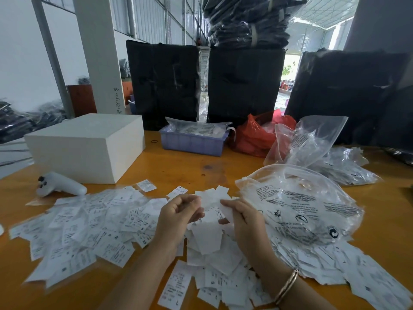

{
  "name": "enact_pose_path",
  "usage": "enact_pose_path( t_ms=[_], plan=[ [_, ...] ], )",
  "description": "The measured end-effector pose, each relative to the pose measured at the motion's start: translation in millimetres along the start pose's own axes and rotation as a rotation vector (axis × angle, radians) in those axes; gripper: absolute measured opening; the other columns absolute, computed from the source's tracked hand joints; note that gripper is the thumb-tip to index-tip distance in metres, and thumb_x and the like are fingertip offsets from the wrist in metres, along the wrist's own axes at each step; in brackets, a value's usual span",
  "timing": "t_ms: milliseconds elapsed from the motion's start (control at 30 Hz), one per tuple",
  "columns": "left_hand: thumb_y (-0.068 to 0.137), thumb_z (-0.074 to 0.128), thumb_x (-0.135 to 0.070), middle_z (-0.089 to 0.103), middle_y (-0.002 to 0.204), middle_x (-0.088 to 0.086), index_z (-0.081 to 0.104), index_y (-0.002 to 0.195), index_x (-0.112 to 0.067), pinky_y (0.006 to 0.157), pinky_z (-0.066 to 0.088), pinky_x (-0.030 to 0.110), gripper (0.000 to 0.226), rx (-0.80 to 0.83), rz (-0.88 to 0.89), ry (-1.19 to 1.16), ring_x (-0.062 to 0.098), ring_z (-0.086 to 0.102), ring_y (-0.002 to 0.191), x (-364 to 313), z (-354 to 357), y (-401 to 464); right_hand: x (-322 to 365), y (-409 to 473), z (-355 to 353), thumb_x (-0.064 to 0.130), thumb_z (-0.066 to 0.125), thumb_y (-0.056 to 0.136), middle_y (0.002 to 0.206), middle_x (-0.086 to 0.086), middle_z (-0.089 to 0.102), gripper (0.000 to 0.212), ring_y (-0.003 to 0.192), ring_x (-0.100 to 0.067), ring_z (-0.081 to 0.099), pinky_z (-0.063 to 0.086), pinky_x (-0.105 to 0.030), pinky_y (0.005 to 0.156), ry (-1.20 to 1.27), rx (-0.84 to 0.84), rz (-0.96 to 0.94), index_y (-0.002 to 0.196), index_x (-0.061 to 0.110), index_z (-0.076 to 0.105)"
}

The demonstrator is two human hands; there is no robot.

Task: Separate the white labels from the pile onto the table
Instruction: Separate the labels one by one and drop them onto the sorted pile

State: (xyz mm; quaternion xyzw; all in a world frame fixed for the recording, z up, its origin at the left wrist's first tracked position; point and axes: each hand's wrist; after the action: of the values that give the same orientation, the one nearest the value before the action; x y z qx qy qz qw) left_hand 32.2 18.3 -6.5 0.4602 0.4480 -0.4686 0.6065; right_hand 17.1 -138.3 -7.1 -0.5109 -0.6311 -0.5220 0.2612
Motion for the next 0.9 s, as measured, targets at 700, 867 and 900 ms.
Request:
enact_pose_path(
  t_ms=[700, 867, 900],
  plan=[
    [0.079, 0.067, -0.024, 0.074, 0.095, 0.003, 0.072, 0.084, -0.016, 0.081, 0.050, 0.029, 0.011, 0.045, -0.086, -0.199, 0.016, 0.069, 0.092, 1.5, -2.9, 5.0, 0.6, 1.3, 0.8, 0.009, 0.062, 0.089, 0.084, 0.004, 0.068, 0.023, 0.062, -0.002, 0.066, 0.044, -0.010, 0.048, 0.119, 0.051, 0.099, 0.095, 0.030, 0.067],
    [0.088, 0.064, -0.016, 0.075, 0.083, -0.002, 0.065, 0.090, -0.015, 0.075, 0.048, 0.024, 0.003, 0.024, -0.026, -0.056, 0.009, 0.070, 0.083, 1.5, -3.0, 3.6, -2.0, 5.7, -4.2, 0.000, 0.061, 0.087, 0.092, 0.003, 0.066, 0.038, 0.072, -0.010, 0.067, 0.054, -0.021, 0.062, 0.272, -0.092, 0.146, 0.104, 0.035, 0.061],
    [0.086, 0.067, -0.017, 0.074, 0.081, -0.005, 0.066, 0.090, -0.018, 0.072, 0.048, 0.021, 0.003, 0.023, -0.002, 0.014, 0.008, 0.070, 0.081, 2.4, -2.9, 3.3, -2.0, 6.0, -5.5, -0.002, 0.062, 0.085, 0.090, 0.001, 0.069, 0.036, 0.074, -0.007, 0.066, 0.053, -0.017, 0.064, 0.299, -0.124, 0.145, 0.093, 0.033, 0.067]
  ],
)
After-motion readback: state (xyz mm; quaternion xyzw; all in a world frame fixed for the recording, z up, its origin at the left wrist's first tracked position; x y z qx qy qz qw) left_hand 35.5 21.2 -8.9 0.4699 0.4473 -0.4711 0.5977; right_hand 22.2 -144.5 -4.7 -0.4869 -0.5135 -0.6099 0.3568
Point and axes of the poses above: each hand's wrist, its own y-axis towards the middle knuckle, its own z-axis out of the palm, x = y × z
